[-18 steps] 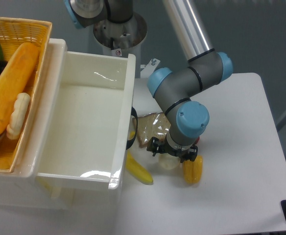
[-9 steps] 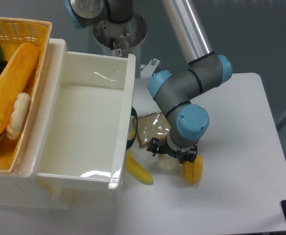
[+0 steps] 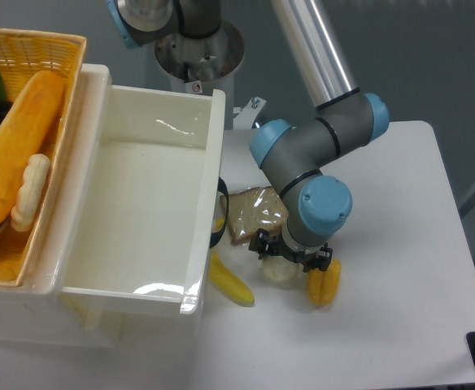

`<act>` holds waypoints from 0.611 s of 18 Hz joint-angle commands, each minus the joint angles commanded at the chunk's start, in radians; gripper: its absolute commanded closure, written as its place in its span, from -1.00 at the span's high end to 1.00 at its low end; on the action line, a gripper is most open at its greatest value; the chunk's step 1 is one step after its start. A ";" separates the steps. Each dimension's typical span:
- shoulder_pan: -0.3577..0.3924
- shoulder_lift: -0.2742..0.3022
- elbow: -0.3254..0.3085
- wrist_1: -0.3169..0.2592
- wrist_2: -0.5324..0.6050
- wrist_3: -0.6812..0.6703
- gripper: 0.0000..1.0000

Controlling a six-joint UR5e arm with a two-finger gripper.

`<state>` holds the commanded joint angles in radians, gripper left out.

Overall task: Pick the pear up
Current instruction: 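Close the gripper around the cream-white pear, then lift the gripped pear up off the table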

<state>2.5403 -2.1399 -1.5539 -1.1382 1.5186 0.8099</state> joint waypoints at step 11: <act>0.006 0.002 0.002 -0.002 0.000 0.026 0.64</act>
<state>2.5464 -2.1384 -1.5524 -1.1397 1.5186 0.8360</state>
